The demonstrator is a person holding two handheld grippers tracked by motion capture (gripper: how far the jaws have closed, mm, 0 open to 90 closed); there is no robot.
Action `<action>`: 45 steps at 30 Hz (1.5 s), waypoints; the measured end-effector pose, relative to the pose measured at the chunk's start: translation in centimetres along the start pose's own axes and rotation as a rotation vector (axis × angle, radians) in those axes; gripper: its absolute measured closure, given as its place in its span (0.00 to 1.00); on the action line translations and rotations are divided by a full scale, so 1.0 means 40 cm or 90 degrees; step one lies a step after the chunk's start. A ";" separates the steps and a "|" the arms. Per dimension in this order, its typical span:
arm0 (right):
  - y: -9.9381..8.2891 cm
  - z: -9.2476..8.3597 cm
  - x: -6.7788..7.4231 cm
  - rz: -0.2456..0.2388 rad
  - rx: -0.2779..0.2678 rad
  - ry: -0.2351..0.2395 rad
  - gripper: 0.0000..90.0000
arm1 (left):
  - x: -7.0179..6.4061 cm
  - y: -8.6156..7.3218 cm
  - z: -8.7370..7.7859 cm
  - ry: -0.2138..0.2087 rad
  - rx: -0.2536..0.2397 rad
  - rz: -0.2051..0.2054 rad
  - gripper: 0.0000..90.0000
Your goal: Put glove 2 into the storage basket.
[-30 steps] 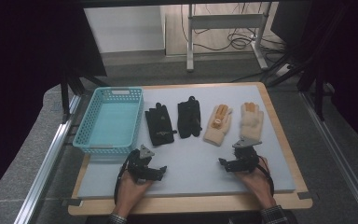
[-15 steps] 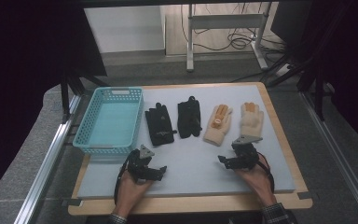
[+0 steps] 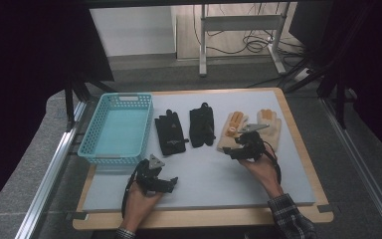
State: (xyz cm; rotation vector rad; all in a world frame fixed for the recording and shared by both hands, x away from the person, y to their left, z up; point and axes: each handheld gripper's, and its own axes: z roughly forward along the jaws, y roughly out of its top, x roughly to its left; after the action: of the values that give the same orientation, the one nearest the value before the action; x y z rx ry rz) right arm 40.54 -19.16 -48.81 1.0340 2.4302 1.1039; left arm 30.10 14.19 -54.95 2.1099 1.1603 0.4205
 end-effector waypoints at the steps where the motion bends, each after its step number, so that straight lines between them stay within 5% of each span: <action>1: 0.011 0.010 -0.002 0.000 0.001 0.001 0.36 | 0.000 0.000 0.000 0.000 0.000 0.000 0.04; 9: 0.090 0.074 -0.008 -0.012 0.005 -0.005 0.39 | 0.000 0.000 0.000 -0.001 0.000 0.000 0.04; 21: 0.186 0.193 -0.042 -0.012 0.018 -0.012 0.63 | 0.001 0.000 0.001 -0.002 0.000 0.000 0.04; 35: 0.205 0.337 -0.050 -0.036 0.084 -0.062 0.49 | 0.001 0.000 0.001 -0.003 -0.001 -0.002 0.04; 41: 0.199 0.341 -0.041 -0.009 0.076 -0.106 0.74 | 0.001 0.000 0.001 -0.002 -0.001 -0.001 0.04; 45: 0.204 0.340 -0.038 -0.002 0.085 -0.106 0.93 | 0.000 0.000 0.001 -0.002 -0.002 -0.001 0.04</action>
State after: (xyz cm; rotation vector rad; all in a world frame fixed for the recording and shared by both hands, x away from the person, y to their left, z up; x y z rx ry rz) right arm 52.54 -9.15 -51.92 1.1145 2.3967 0.8281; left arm 30.14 14.18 -55.00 2.1063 1.1594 0.4171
